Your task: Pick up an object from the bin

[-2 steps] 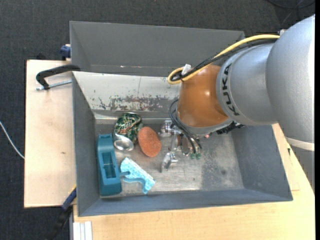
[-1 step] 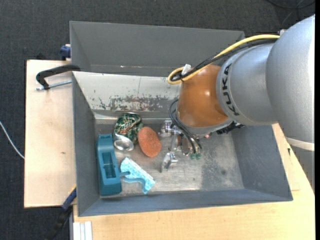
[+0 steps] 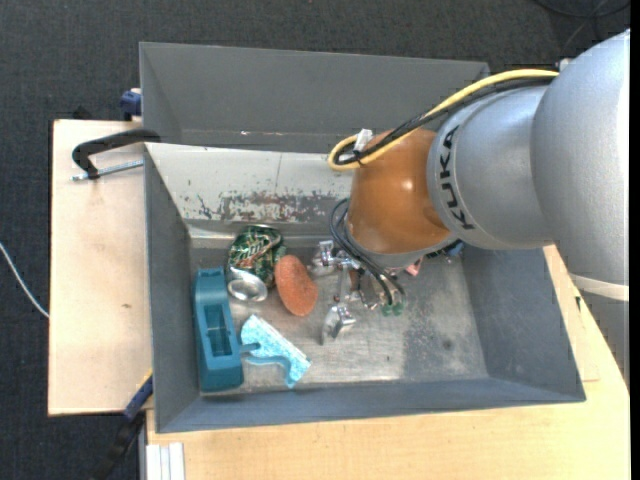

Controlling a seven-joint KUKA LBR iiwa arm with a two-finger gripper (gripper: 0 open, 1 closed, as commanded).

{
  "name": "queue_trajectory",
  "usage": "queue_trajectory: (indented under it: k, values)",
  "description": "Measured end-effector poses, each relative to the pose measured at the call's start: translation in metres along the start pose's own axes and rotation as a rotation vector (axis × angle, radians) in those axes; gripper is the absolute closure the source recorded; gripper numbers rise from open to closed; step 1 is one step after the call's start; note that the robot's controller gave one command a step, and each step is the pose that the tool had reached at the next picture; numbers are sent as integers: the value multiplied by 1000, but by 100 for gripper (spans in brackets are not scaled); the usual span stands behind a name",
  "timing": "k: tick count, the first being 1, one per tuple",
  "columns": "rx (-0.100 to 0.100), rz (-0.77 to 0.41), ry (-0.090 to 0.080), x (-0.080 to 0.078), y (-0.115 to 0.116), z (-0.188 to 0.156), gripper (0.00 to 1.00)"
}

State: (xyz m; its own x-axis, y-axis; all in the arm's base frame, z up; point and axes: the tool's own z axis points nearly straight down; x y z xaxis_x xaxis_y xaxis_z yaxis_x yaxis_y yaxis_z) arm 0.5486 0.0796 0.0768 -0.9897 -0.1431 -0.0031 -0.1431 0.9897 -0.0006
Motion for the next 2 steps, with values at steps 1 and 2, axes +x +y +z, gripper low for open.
queue_trajectory:
  k: [1, 2]
  values:
    - [-2, -242, -2, -6, 10, -21, 0]
    - [-2, -91, -3, -16, 17, -11, 0]
